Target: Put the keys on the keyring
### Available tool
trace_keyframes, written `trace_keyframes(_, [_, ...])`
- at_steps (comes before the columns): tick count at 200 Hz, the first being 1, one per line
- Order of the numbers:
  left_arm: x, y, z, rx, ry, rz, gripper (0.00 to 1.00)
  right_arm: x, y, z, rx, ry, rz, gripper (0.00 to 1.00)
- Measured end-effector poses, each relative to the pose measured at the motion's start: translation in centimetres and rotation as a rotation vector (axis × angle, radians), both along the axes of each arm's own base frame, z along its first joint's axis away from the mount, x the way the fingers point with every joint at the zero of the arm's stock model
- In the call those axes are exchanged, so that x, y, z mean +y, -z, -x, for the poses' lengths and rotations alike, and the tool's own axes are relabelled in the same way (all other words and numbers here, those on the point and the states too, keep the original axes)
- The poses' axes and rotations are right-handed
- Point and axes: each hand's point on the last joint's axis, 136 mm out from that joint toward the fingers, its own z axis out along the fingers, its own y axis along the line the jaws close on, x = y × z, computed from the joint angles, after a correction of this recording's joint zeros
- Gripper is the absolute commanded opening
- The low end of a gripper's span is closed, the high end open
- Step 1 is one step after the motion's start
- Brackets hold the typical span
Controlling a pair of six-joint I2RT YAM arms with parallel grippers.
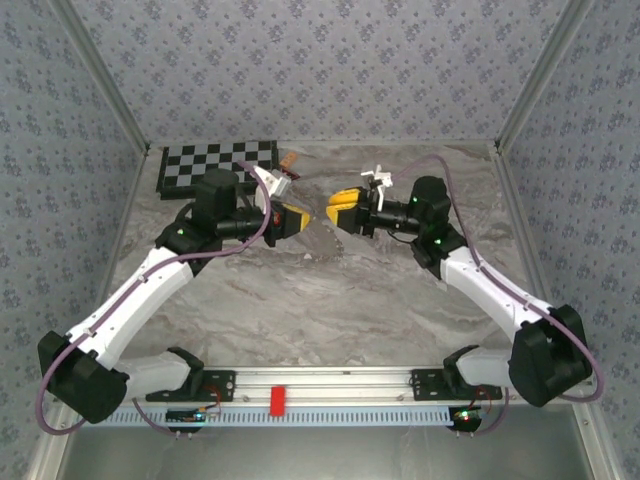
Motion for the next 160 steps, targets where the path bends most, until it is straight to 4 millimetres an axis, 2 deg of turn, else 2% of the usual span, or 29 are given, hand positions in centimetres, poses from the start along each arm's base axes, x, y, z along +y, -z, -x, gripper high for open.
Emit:
trace_keyframes(40, [-0.1,0.4,0.2,-0.001,0.020,-0.012,0.00,1.7,0.7,0.5,0.001,-0.081,0.038,0.35])
trace_keyframes(102, [-0.4,0.3,0.7,-0.006,0.044,-0.007,0.00,2.4,2.4,0.6,0.039,-0.137,0.071,0.32])
trace_keyframes(160, [-0.5,0.2,0.8,-0.011,0.049,-0.007,0.00,2.6,2.4,1.1,0.037,-0.181,0.071,0.05])
